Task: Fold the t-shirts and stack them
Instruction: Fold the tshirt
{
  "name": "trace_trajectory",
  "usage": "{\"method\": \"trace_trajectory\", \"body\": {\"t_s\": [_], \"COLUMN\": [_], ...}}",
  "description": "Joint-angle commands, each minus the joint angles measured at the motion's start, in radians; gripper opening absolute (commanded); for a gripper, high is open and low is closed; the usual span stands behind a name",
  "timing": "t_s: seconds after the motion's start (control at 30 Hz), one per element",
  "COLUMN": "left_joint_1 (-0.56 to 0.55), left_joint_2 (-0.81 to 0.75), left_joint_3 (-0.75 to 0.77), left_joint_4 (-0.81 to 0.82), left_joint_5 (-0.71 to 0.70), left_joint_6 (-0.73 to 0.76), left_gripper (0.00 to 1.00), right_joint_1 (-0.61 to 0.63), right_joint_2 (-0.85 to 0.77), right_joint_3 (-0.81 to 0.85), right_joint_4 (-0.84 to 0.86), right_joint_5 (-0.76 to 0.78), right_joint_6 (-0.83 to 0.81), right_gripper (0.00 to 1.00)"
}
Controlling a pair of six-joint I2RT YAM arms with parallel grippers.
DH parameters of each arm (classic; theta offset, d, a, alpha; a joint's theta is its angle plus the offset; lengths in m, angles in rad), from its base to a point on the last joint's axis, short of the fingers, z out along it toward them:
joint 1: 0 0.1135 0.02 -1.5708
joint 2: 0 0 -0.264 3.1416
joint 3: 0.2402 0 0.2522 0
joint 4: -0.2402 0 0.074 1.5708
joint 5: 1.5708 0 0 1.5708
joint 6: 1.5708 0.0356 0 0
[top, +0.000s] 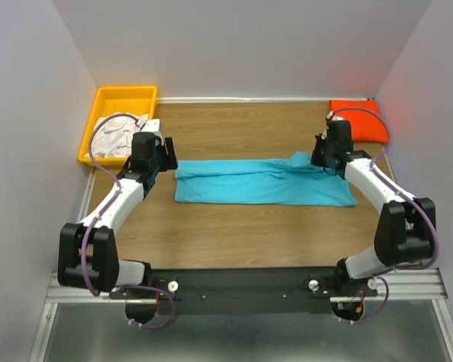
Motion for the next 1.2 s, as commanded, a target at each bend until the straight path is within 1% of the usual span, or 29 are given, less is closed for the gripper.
{"method": "trace_trajectory", "body": {"t_s": [0.0, 0.07, 0.13, 0.23, 0.27, 0.3, 0.33, 0.4, 0.43, 0.47, 0.53, 0.57, 0.63, 0.73, 0.8, 0.83, 0.9, 0.93, 1.03, 1.07, 1.1, 1.13, 1.17], "left_joint_1": [-0.008, -0.013, -0.02, -0.039, -0.045, -0.047, -0.056, -0.063, -0.068, -0.071, -0.074, -0.077, -0.082, -0.09, -0.094, -0.094, -0.096, -0.097, -0.097, -0.097, -0.097, -0.099, -0.097], "left_joint_2": [0.037, 0.061, 0.08, 0.117, 0.134, 0.14, 0.152, 0.164, 0.175, 0.178, 0.19, 0.197, 0.207, 0.22, 0.233, 0.24, 0.255, 0.256, 0.249, 0.243, 0.229, 0.221, 0.204], "left_joint_3": [0.047, 0.051, 0.064, 0.077, 0.082, 0.091, 0.096, 0.102, 0.11, 0.113, 0.126, 0.131, 0.142, 0.153, 0.166, 0.172, 0.191, 0.195, 0.197, 0.194, 0.189, 0.186, 0.182], "left_joint_4": [0.037, 0.043, 0.044, 0.046, 0.046, 0.046, 0.044, 0.044, 0.046, 0.044, 0.041, 0.038, 0.034, 0.031, 0.029, 0.024, 0.014, 0.011, 0.001, 0.001, -0.003, -0.006, -0.012], "left_joint_5": [0.024, 0.026, 0.059, 0.07, 0.076, 0.081, 0.089, 0.09, 0.09, 0.09, 0.095, 0.095, 0.096, 0.096, 0.099, 0.099, 0.105, 0.105, 0.099, 0.093, 0.084, 0.078, 0.073], "left_joint_6": [0.008, 0.003, -0.006, -0.011, -0.011, -0.011, -0.014, -0.012, -0.014, -0.012, -0.011, -0.009, -0.006, -0.005, -0.002, -0.002, -0.002, -0.002, 0.002, 0.005, 0.008, 0.009, 0.011], "left_gripper": [0.72, 0.72, 0.72, 0.72, 0.71, 0.71, 0.71, 0.72, 0.71, 0.71, 0.71, 0.72, 0.71, 0.71, 0.71, 0.71, 0.71, 0.71, 0.71, 0.72, 0.71, 0.71, 0.71], "right_joint_1": [0.006, 0.004, 0.004, 0.004, 0.004, 0.004, 0.004, 0.004, 0.004, 0.004, 0.004, 0.004, 0.004, 0.004, 0.006, 0.004, 0.009, 0.028, 0.076, 0.106, 0.122, 0.137, 0.171], "right_joint_2": [-0.138, -0.198, -0.264, -0.306, -0.321, -0.329, -0.338, -0.341, -0.341, -0.34, -0.34, -0.34, -0.334, -0.312, -0.274, -0.213, -0.15, -0.087, 0.013, 0.049, 0.135, 0.169, 0.244], "right_joint_3": [-0.153, -0.201, -0.259, -0.326, -0.342, -0.356, -0.386, -0.408, -0.417, -0.417, -0.408, -0.396, -0.345, -0.264, -0.197, -0.174, -0.123, -0.08, -0.005, 0.053, 0.086, 0.115, 0.174], "right_joint_4": [-0.058, -0.073, -0.091, -0.107, -0.116, -0.119, -0.127, -0.133, -0.142, -0.148, -0.157, -0.165, -0.176, -0.18, -0.173, -0.154, -0.136, -0.099, -0.059, -0.052, -0.048, -0.045, -0.038], "right_joint_5": [-0.022, -0.016, -0.011, -0.028, -0.032, -0.035, -0.045, -0.051, -0.055, -0.055, -0.055, -0.054, -0.051, -0.042, -0.12, -0.22, -0.31, -0.375, -0.445, -0.486, -0.497, -0.5, -0.516], "right_joint_6": [0.106, 0.126, 0.147, 0.176, 0.184, 0.192, 0.199, 0.209, 0.215, 0.215, 0.203, 0.198, 0.17, 0.14, 0.091, 0.068, 0.028, 0.015, -0.031, -0.044, -0.055, -0.069, -0.077], "right_gripper": [0.01, 0.01, 0.01, 0.01, 0.05, 0.05, 0.08, 0.15, 0.26, 0.32, 0.41, 0.48, 0.54, 0.56, 0.57, 0.57, 0.56, 0.56, 0.57, 0.61, 0.63, 0.65, 0.67]}}
